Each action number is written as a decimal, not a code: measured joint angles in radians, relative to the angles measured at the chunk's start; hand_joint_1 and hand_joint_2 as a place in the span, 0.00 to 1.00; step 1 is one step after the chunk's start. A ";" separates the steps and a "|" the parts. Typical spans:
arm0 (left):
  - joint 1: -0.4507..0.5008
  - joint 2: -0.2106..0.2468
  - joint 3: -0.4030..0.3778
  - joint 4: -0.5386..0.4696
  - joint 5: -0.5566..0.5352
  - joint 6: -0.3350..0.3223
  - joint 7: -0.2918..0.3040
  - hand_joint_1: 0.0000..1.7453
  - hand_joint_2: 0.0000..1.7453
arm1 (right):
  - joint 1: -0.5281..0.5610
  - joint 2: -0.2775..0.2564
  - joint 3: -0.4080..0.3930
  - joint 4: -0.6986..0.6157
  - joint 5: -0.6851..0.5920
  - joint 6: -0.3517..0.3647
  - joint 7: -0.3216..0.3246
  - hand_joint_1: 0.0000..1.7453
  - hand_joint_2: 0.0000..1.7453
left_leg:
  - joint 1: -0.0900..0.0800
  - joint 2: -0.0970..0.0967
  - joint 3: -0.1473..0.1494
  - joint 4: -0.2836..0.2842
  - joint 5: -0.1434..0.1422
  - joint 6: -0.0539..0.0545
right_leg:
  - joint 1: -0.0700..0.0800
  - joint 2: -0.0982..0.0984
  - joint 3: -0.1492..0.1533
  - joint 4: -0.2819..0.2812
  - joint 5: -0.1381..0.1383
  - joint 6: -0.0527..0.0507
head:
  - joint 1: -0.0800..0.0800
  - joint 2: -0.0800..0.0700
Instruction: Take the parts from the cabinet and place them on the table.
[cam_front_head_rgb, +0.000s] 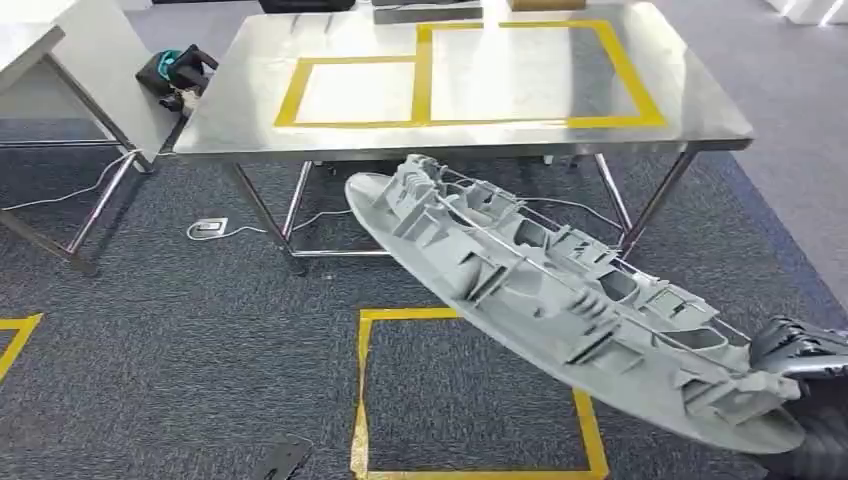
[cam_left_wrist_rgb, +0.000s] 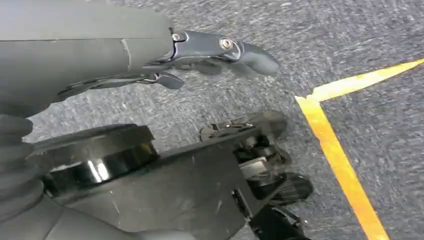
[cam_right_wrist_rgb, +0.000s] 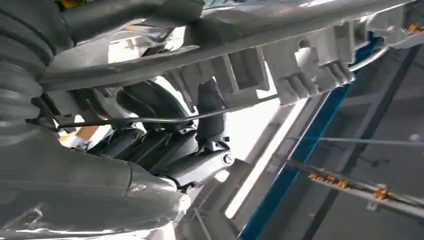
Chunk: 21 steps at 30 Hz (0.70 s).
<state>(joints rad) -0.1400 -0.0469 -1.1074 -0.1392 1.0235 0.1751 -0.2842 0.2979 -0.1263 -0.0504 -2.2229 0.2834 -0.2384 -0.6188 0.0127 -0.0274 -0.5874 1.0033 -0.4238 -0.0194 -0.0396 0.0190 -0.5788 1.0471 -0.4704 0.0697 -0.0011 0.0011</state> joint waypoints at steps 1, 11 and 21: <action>0.000 0.001 -0.001 0.000 0.000 0.000 0.002 0.00 1.00 | 0.000 0.000 0.000 0.000 0.000 -0.006 -0.001 1.00 1.00 | 0.004 0.000 -0.001 0.001 -0.005 -0.005 | -0.001 -0.001 0.001 0.001 -0.001 -0.009 | 0.002 0.000; -0.002 -0.002 -0.002 0.000 0.000 0.004 0.005 0.00 1.00 | -0.006 -0.001 0.000 -0.011 0.009 -0.061 -0.012 1.00 1.00 | 0.003 0.015 -0.145 0.296 -0.141 -0.008 | 0.007 -0.014 0.004 0.000 -0.006 -0.032 | -0.006 0.000; -0.004 -0.004 -0.005 0.000 0.000 0.007 0.015 0.00 1.00 | -0.014 -0.001 0.005 -0.017 0.021 -0.108 -0.019 1.00 1.00 | -0.013 0.017 -0.020 0.002 0.003 0.041 | 0.018 -0.016 0.004 0.009 -0.034 -0.001 | -0.003 0.000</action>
<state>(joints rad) -0.1444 -0.0507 -1.1120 -0.1396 1.0231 0.1820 -0.2689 0.2844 -0.1270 -0.0454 -2.2396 0.3044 -0.3467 -0.6378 -0.0008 -0.0101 -0.6076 1.0055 -0.4208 0.0218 -0.0218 0.0030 -0.5749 1.0560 -0.5049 0.0686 -0.0038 0.0008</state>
